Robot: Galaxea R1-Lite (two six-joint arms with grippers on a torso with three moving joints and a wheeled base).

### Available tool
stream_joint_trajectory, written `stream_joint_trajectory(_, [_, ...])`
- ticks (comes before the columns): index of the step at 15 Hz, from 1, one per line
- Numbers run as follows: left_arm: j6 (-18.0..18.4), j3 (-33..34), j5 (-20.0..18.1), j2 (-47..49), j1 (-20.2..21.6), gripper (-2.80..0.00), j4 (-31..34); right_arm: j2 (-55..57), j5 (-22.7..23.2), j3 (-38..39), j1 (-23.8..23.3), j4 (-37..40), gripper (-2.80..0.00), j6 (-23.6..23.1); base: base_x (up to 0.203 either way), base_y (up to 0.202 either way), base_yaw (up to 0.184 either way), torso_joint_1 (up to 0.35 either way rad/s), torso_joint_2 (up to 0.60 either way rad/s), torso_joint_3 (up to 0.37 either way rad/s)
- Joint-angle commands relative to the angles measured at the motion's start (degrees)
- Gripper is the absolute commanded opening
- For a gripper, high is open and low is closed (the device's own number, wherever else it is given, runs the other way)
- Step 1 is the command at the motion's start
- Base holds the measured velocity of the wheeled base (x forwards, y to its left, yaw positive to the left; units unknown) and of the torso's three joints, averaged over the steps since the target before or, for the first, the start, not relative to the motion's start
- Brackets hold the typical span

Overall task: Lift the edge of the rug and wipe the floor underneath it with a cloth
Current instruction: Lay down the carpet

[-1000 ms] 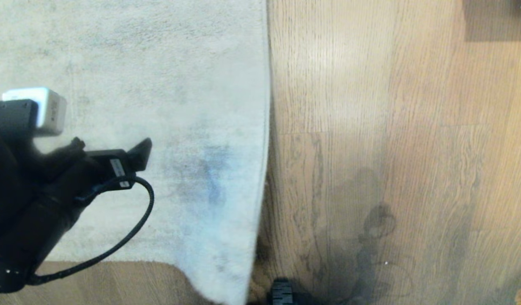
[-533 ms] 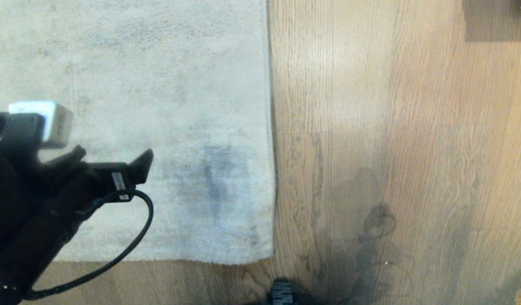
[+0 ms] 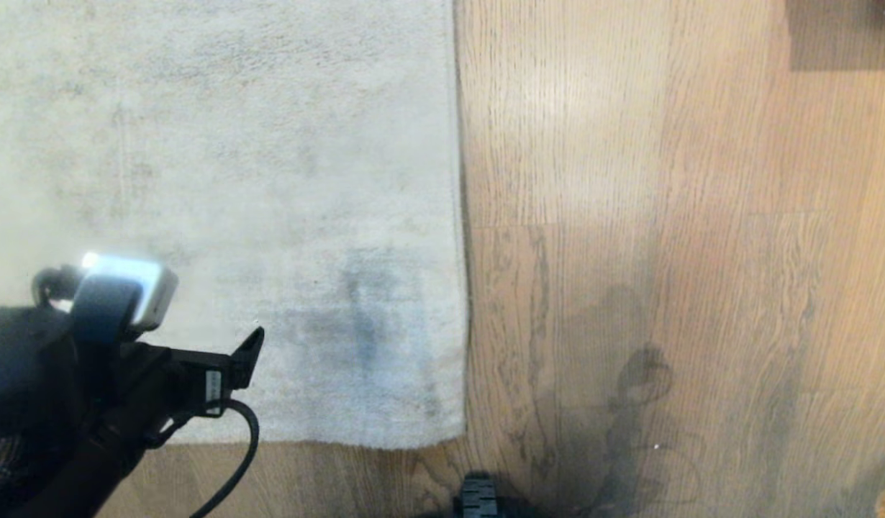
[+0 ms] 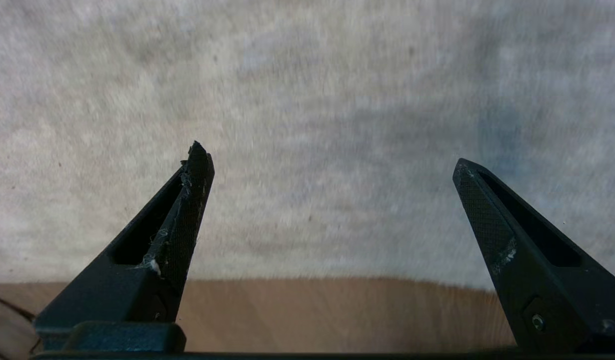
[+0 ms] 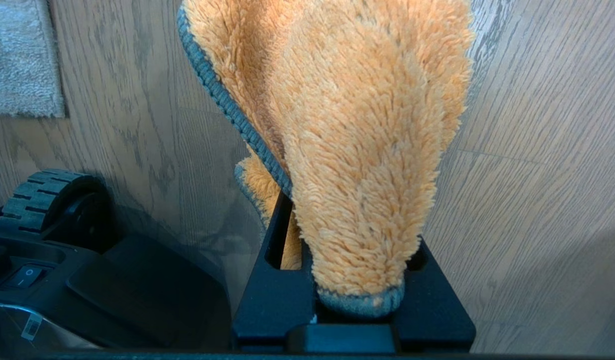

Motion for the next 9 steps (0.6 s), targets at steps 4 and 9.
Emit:
stream_joint_trajectory(4, [-0.4,3.5,0.1,-0.4,0.3,0.00,-0.1,0.1,0.0,0.0,0.0,0.0,-2.80,-0.1,0.000,0.000,0.000,0.000,0.00,0.000])
stream_joint_trajectory(9, [-0.6,4.9,-0.6,-0.9,0.4,-2.80,-0.1,0.1,0.0,0.1,0.0,0.0,-2.80,-0.1,0.000,0.000,0.000,0.000,0.00,0.000])
